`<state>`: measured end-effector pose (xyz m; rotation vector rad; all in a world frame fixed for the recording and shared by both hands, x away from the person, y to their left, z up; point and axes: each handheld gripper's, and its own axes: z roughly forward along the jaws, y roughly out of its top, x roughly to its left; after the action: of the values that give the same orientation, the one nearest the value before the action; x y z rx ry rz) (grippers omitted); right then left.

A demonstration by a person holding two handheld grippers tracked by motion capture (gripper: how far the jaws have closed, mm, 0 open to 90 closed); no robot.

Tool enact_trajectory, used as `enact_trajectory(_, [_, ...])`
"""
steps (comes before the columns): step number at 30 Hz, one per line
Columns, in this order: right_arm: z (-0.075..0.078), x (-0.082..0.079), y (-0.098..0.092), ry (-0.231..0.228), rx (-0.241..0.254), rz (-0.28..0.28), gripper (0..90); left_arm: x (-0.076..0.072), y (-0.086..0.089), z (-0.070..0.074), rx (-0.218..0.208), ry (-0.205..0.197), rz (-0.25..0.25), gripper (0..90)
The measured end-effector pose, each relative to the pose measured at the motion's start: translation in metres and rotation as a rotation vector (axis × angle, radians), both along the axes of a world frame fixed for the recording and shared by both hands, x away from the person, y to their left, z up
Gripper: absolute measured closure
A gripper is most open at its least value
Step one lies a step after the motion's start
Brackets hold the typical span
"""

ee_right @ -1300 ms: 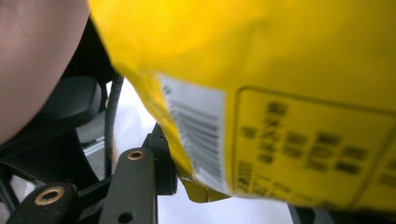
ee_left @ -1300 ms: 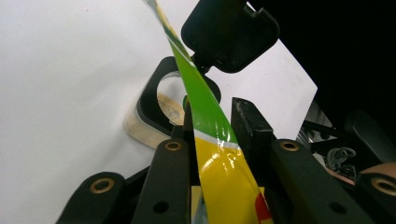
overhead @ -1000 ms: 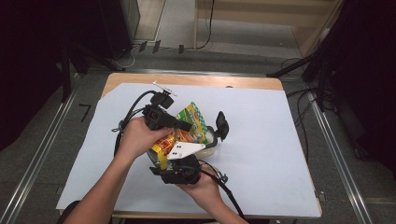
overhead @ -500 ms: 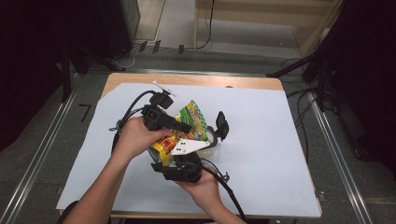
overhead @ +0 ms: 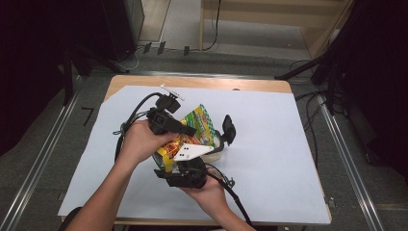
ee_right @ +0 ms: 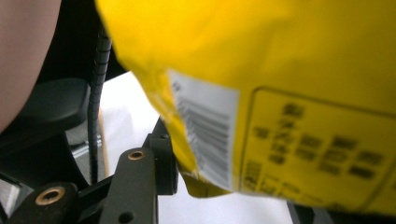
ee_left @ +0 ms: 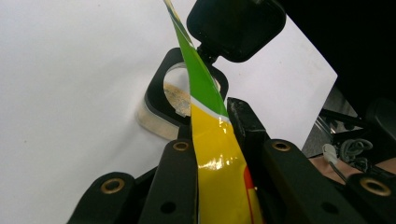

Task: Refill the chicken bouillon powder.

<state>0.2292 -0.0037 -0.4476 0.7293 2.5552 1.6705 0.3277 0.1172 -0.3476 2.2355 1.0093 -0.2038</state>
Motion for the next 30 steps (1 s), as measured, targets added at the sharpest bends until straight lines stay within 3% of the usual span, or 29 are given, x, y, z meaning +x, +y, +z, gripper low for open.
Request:
enact_trajectory(4, [0.001,0.003,0.000,0.003,-0.010,0.001,60.1,0.008,0.000,-0.002,-0.024,0.027,-0.006,81.9])
enact_trajectory(14, [0.007,0.015,-0.001,0.063,0.044,-0.018,60.2,0.027,-0.006,0.003,0.006,0.078,-0.016,82.3])
enact_trajectory(20, [0.006,0.014,0.000,0.060,0.040,-0.012,60.3,0.025,0.000,0.000,-0.011,0.069,-0.005,81.7])
enact_trajectory(30, [0.005,0.014,0.000,0.048,0.051,-0.002,60.3,0.023,-0.003,0.003,0.013,0.056,0.005,81.6])
